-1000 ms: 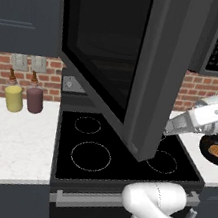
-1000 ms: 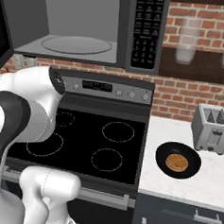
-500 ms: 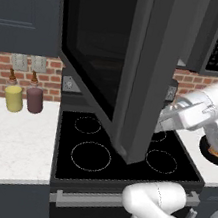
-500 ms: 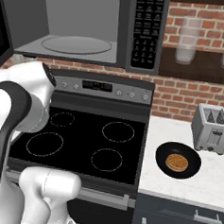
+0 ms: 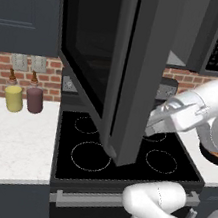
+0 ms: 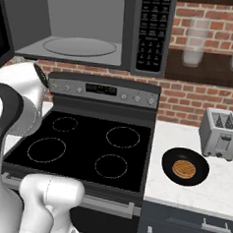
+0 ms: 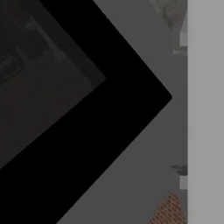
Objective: Open the microwave, place the bowl with waffle inside the microwave, then close the microwave door and turn it on.
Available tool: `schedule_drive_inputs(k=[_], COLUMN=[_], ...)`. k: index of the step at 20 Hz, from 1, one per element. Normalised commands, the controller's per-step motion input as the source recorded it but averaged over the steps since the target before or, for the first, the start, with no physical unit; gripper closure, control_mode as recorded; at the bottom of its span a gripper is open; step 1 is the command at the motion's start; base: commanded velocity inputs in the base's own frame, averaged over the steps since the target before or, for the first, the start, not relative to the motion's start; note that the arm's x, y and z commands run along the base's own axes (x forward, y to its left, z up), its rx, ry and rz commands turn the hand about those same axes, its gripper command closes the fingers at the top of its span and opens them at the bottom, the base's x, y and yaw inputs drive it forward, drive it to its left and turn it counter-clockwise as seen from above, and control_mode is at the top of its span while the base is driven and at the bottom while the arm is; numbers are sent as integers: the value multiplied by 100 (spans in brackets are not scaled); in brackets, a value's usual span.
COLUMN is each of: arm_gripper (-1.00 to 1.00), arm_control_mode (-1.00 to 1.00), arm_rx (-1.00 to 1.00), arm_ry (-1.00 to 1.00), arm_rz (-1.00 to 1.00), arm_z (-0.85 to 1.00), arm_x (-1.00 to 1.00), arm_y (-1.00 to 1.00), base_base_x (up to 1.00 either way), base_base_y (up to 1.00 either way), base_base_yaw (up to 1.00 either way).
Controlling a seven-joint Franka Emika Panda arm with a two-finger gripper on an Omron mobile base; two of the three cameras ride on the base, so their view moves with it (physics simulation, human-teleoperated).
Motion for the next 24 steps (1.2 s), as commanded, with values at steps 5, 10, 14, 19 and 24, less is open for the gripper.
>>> schedule_drive_inputs(k=[5, 10, 14, 19, 24], arm_gripper=[-100, -100, -100, -100, -100], arm_control_mode=[-100, -100, -100, -100, -100], arm_rx=[0, -4, -13, -17, -23], arm_ry=[4, 23, 26, 11, 1], arm_rz=[-8, -24, -35, -35, -25], arm_z=[0, -5, -26, -42, -54], arm_x=[-6, 10, 39, 43, 79], arm_y=[-2, -69, -100, -100, -100], base_base_x=[0, 0, 0, 0, 0], base_base_y=[0, 0, 0, 0, 0], base_base_yaw=[0, 0, 0, 0, 0])
